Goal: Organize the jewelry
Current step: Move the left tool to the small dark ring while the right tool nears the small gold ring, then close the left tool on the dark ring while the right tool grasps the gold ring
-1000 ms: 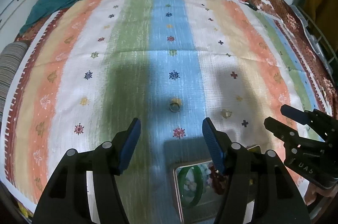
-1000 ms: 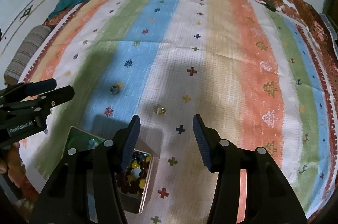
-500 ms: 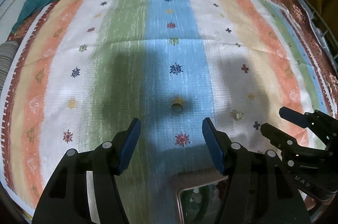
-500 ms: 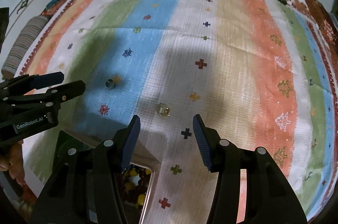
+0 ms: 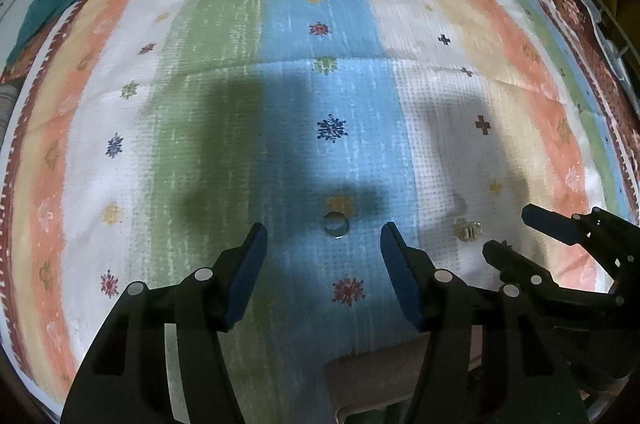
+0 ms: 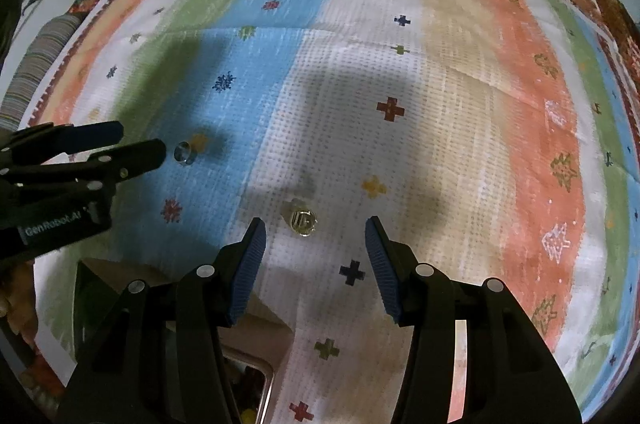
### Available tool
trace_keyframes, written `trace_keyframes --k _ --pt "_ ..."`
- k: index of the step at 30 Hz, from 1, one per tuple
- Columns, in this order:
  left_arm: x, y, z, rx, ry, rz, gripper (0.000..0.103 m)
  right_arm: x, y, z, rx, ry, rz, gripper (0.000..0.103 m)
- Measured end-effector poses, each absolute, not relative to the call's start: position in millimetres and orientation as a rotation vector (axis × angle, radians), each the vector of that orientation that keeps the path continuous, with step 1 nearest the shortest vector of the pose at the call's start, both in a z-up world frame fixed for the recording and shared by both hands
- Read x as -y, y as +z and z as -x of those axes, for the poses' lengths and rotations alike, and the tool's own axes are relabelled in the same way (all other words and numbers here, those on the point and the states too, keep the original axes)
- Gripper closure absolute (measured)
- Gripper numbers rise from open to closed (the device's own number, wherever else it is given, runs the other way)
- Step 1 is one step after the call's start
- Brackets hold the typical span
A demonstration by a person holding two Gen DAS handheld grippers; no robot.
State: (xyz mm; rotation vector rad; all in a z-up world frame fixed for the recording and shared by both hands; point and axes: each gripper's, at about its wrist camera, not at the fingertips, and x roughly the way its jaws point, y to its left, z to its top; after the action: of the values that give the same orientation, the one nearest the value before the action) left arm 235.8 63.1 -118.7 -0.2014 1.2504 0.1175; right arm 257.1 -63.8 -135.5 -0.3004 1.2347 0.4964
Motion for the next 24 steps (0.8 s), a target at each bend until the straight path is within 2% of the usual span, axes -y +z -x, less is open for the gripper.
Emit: trace_keyframes --k 15,20,22,24 --pt "-65 -142 -255 -1.321 0.099 0.184 0.049 52 -156 -269 -1.279 0.491 0.318 0.052" --pt "-68 -149 -257 -1.351 0.083 0.194 0.056 47 -164 -274 -1.295 0.486 0.327 0.057" --pt "-67 -153 -258 -1.363 0.072 0.194 0.065 45 -165 -276 -1.293 0.484 0.334 0.062" --pt "-67 -154 -259 -1.362 0.076 0.178 0.069 44 -165 -277 -1.297 0.489 0.334 0.066"
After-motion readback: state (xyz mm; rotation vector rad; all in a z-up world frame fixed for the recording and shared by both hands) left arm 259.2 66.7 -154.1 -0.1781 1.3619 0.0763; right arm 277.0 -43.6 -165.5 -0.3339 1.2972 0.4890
